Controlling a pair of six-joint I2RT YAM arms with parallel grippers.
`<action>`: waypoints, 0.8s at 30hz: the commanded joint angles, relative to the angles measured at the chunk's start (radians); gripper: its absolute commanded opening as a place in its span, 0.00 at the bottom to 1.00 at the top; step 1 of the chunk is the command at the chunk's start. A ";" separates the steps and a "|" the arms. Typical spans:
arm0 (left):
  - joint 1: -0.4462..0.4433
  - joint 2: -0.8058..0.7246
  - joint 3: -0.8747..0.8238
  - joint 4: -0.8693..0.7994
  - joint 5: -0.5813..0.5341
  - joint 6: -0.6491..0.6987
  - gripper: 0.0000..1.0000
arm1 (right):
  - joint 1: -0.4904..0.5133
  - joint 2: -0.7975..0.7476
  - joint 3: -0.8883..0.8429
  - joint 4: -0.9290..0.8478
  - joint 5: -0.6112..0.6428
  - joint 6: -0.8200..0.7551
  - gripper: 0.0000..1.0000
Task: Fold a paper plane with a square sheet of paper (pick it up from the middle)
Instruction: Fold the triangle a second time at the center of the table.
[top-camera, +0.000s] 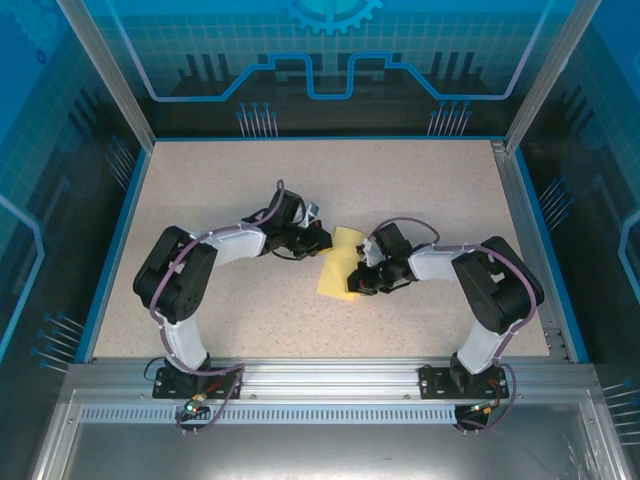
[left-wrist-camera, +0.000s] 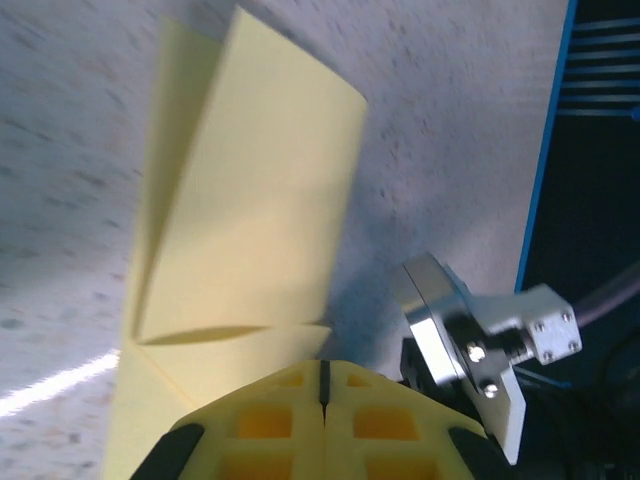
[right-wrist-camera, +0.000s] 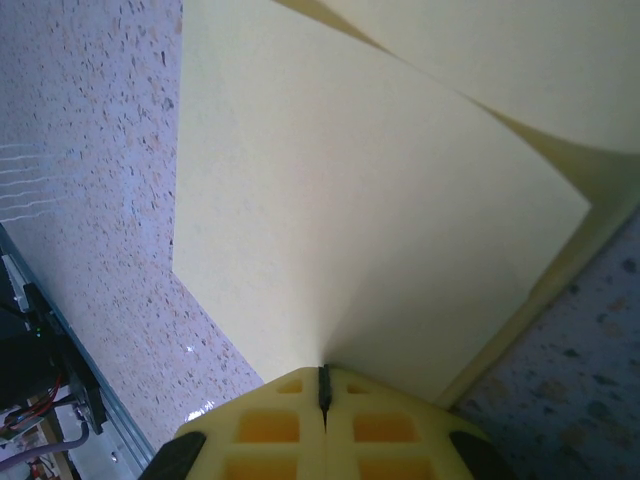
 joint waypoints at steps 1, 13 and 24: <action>-0.034 0.028 -0.028 -0.006 0.058 0.024 0.00 | -0.005 0.032 -0.008 -0.088 0.042 0.013 0.02; -0.038 0.157 0.014 -0.042 -0.012 0.054 0.00 | -0.004 -0.013 0.026 -0.091 0.015 0.019 0.04; -0.039 0.165 0.005 -0.063 -0.023 0.070 0.00 | 0.064 -0.028 0.120 -0.066 0.046 0.030 0.08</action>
